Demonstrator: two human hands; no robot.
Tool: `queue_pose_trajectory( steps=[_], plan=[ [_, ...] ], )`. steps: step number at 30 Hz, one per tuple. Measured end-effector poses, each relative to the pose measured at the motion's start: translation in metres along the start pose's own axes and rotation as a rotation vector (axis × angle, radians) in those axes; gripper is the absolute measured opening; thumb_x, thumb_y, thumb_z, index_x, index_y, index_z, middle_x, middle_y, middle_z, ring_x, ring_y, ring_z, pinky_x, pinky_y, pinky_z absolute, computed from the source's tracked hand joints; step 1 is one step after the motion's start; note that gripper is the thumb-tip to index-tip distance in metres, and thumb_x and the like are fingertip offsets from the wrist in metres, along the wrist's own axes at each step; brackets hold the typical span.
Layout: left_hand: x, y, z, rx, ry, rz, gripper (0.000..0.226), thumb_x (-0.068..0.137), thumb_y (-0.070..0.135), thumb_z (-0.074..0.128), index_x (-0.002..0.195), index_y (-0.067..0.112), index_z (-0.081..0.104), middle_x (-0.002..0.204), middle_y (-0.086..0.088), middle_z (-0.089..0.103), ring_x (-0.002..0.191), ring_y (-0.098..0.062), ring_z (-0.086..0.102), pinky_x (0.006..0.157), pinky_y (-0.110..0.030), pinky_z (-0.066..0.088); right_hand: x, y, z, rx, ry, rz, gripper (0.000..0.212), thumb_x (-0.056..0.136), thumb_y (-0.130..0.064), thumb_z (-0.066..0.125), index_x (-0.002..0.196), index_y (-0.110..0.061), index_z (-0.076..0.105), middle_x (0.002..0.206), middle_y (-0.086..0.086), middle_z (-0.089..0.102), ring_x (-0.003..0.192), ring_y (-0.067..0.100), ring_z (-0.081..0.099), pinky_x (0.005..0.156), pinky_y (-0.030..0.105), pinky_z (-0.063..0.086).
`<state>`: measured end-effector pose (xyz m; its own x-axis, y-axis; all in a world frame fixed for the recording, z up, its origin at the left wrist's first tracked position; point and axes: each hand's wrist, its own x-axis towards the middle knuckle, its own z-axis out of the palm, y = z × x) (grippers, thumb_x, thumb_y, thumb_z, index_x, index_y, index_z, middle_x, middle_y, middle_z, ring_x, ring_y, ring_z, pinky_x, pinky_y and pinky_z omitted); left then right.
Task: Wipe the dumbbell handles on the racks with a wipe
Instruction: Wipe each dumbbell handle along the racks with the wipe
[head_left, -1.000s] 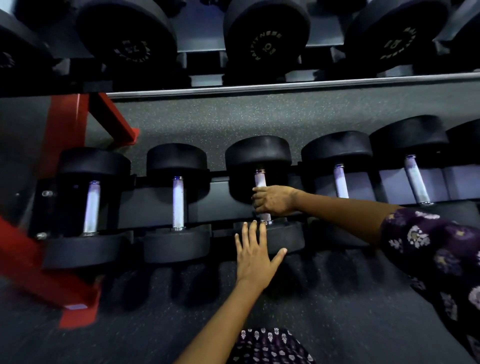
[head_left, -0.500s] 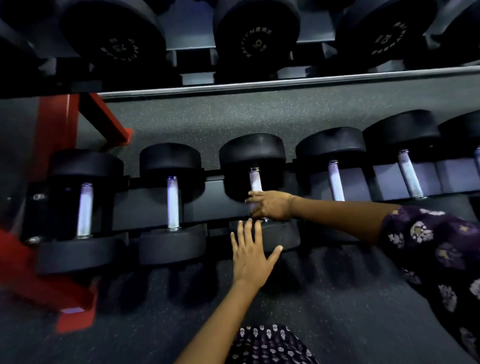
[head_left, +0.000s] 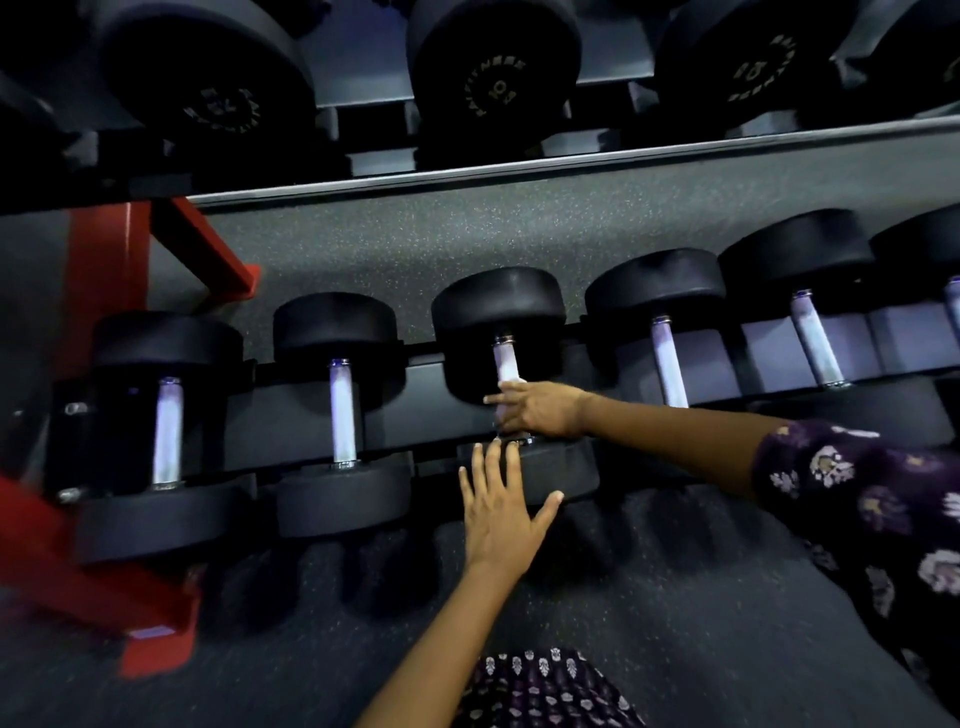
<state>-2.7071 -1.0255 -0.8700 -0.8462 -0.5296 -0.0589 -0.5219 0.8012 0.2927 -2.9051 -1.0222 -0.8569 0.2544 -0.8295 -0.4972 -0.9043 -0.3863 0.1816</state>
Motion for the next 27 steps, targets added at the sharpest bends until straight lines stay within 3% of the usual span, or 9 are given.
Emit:
queue_pose_trajectory(
  steps=[2,4,6,9,13,17,21,24,27],
  plan=[
    [0.000,0.000,0.000,0.000,-0.003,0.001,0.085,0.096,0.065,0.007,0.127,0.004,0.057,0.127,-0.016,0.061,0.121,-0.036,0.056,0.094,-0.052,0.047,-0.002,0.013,-0.004,0.062,0.109,0.074,0.039,0.085,-0.019,0.037,0.102,-0.025,0.072,0.109,-0.008,0.069,0.117,0.021,0.057,0.101,0.033,0.042],
    [0.001,0.001,0.000,0.001,-0.003,-0.006,0.084,0.096,0.065,0.007,0.126,0.004,0.058,0.127,-0.016,0.061,0.121,-0.036,0.056,0.094,-0.053,0.047,-0.005,0.019,0.000,0.200,0.289,0.209,0.039,0.081,-0.022,0.037,0.089,-0.023,0.075,0.093,-0.009,0.071,0.091,0.018,0.067,0.072,0.024,0.054],
    [0.001,0.001,0.001,0.003,0.004,0.000,0.081,0.096,0.064,0.012,0.127,0.004,0.057,0.127,-0.016,0.060,0.122,-0.036,0.056,0.095,-0.053,0.047,-0.002,0.002,0.011,0.282,0.405,0.344,0.037,0.082,-0.021,0.039,0.092,-0.016,0.073,0.097,-0.004,0.070,0.083,0.019,0.065,0.060,0.023,0.053],
    [0.000,0.001,0.002,0.005,-0.001,-0.002,0.083,0.096,0.065,0.011,0.128,0.003,0.056,0.129,-0.016,0.059,0.124,-0.037,0.054,0.098,-0.052,0.044,-0.005,-0.006,0.004,0.408,0.500,0.455,0.022,0.090,-0.024,0.049,0.101,-0.011,0.063,0.100,0.004,0.060,0.086,0.021,0.058,0.065,0.029,0.045],
    [0.000,0.001,0.003,-0.002,0.000,-0.002,0.083,0.096,0.065,0.011,0.129,0.002,0.054,0.130,-0.017,0.058,0.124,-0.038,0.053,0.097,-0.054,0.044,-0.006,0.008,-0.008,0.602,0.594,0.714,0.017,0.066,-0.013,0.077,0.078,-0.005,0.068,0.070,0.009,0.057,0.063,0.027,0.059,0.043,0.027,0.040],
    [-0.002,0.001,0.003,-0.013,-0.011,-0.008,0.080,0.096,0.065,0.012,0.130,0.004,0.051,0.130,-0.016,0.059,0.124,-0.037,0.053,0.097,-0.053,0.044,-0.004,-0.015,-0.001,0.673,0.447,0.728,0.029,0.086,-0.046,0.055,0.074,-0.020,0.050,0.075,-0.001,0.049,0.077,0.026,0.052,0.068,0.032,0.038],
    [-0.001,0.001,0.005,-0.030,0.013,0.002,0.073,0.094,0.065,0.021,0.132,0.006,0.044,0.131,-0.016,0.058,0.125,-0.036,0.052,0.098,-0.052,0.043,0.010,0.002,-0.005,0.949,0.508,0.755,0.012,0.087,-0.019,0.059,0.085,-0.026,0.068,0.105,0.010,0.052,0.100,0.031,0.056,0.093,0.040,0.044],
    [0.000,0.000,0.005,-0.023,-0.011,-0.007,0.078,0.096,0.066,0.010,0.132,0.005,0.043,0.132,-0.015,0.057,0.126,-0.036,0.052,0.098,-0.051,0.043,0.021,0.007,-0.011,0.885,0.551,0.874,0.021,0.089,-0.010,0.054,0.103,-0.006,0.070,0.110,0.018,0.055,0.096,0.037,0.058,0.093,0.047,0.044],
    [-0.001,0.001,0.005,-0.015,-0.014,-0.009,0.075,0.095,0.065,0.017,0.132,0.006,0.044,0.132,-0.014,0.057,0.128,-0.034,0.048,0.099,-0.051,0.043,0.016,-0.016,-0.006,0.837,0.602,0.876,0.023,0.092,-0.009,0.052,0.108,-0.001,0.066,0.114,0.018,0.055,0.096,0.036,0.058,0.079,0.037,0.045]
  ],
)
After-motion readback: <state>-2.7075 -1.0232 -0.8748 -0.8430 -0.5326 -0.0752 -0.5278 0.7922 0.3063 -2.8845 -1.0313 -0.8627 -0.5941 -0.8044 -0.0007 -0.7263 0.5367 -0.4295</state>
